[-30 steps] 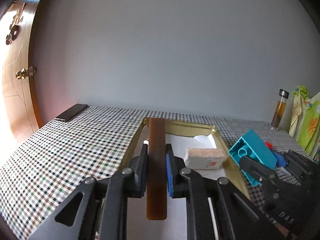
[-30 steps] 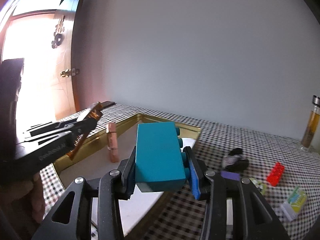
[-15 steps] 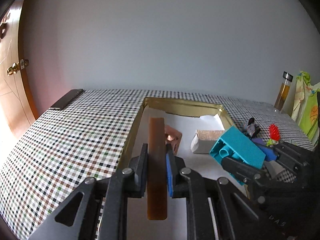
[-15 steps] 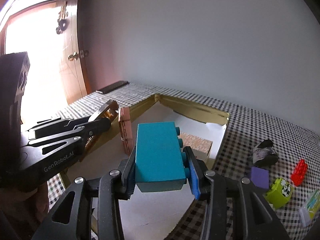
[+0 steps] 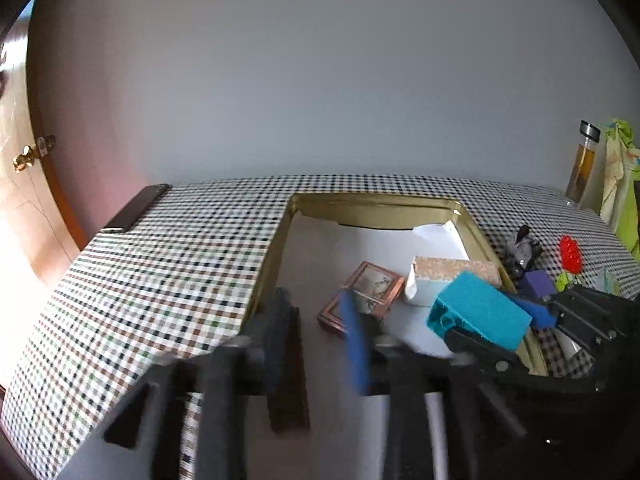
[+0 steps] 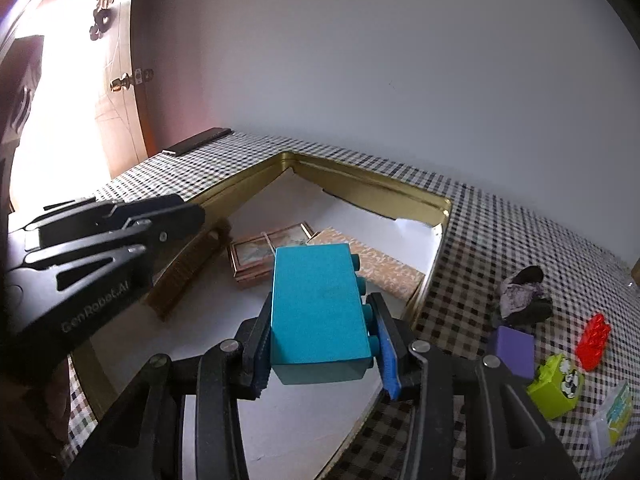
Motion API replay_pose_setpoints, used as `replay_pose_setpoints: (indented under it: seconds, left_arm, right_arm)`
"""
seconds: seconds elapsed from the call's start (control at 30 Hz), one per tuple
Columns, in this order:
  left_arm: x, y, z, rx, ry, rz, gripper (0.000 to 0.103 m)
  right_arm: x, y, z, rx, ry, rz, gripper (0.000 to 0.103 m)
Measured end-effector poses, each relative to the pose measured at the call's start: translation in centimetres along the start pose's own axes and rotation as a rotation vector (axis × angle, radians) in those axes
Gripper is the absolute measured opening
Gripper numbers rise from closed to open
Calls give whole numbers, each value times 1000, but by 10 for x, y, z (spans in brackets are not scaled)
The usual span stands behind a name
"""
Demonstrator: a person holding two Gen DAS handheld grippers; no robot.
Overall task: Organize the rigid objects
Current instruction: 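Lower the brick and stick into the tin and open both tools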
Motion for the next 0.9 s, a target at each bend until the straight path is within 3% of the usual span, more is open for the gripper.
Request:
replay_pose_setpoints:
  seconds: [0.03,0.07,0.13,0.2,0.3,0.57,0.9]
  left_arm:
    - [-2,-4,-1,16,-6,8,73]
    - [-3,-7,0,37,-12,18,75]
    - [-5,-12,0,58,-16,19,75]
    - [-5,-17,-1,70,-27,3,80]
    - [-4,-27,-4,105,-55,-12,95]
    - [37,-45,-11,156,-28,-83,97]
    - [129,-54,-25,159,99,-175,102]
  right_arm:
    - [0,-1,0,7,-2,2,48]
    - [0,-4,-1,18,-1,2,60]
    - [0,-11,-1,49,3,5,73]
    - [2,-17,-2,72,7,-6,74]
    - [4,-28,-3,99,12,-13,74]
    - [34,-64,-32,181,81,-31,79]
    - [108,-98,-83,202,198,-188,82]
Point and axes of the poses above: each gripper's, at about its wrist camera, not at the fingertips, and y roughly the way its jaws point, x to its right, z to its top, the point moved 5 cm from there along y, roughly the way its jaws point, and after that the axes turned 12 degrees about -x, right-handed, at the moved point
